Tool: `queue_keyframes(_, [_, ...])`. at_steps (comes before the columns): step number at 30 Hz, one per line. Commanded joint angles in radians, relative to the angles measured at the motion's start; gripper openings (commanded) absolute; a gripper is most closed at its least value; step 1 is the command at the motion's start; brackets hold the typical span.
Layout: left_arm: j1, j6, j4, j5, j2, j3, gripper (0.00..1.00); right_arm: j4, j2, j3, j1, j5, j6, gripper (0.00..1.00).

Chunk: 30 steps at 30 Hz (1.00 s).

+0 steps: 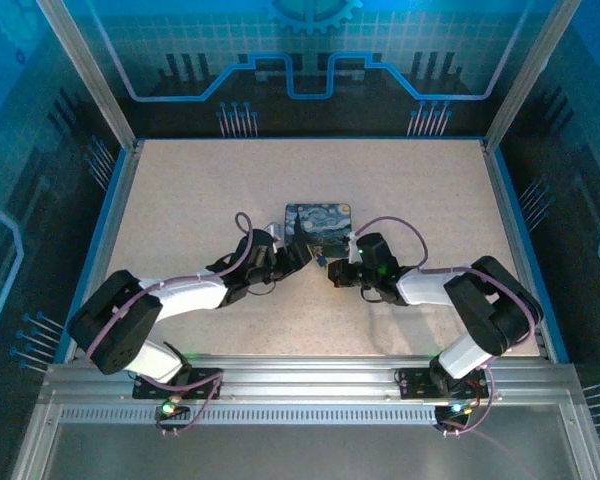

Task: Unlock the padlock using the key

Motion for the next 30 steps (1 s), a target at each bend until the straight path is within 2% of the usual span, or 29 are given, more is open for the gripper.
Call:
queue_keyframes(1, [0.005, -0.1, 0.075, 0.034, 0.023, -0.025, 0.55, -0.107, -0.031, 0.043, 0.022, -0.028, 0.068, 0.0])
queue_keyframes(6, [0.003, -0.178, 0.191, 0.042, 0.078, -0.045, 0.53, -0.16, -0.025, 0.065, 0.022, -0.042, 0.156, 0.0])
queue_keyframes(12, [0.002, -0.246, 0.315, 0.057, 0.149, -0.066, 0.52, -0.141, -0.002, 0.065, 0.022, -0.06, 0.239, 0.0])
queue_keyframes(20, [0.002, -0.314, 0.463, 0.081, 0.263, -0.067, 0.52, -0.157, 0.012, 0.088, 0.023, -0.07, 0.239, 0.0])
queue_keyframes(30, [0.001, -0.359, 0.571, 0.094, 0.367, -0.048, 0.47, -0.173, 0.015, 0.091, 0.023, -0.065, 0.24, 0.0])
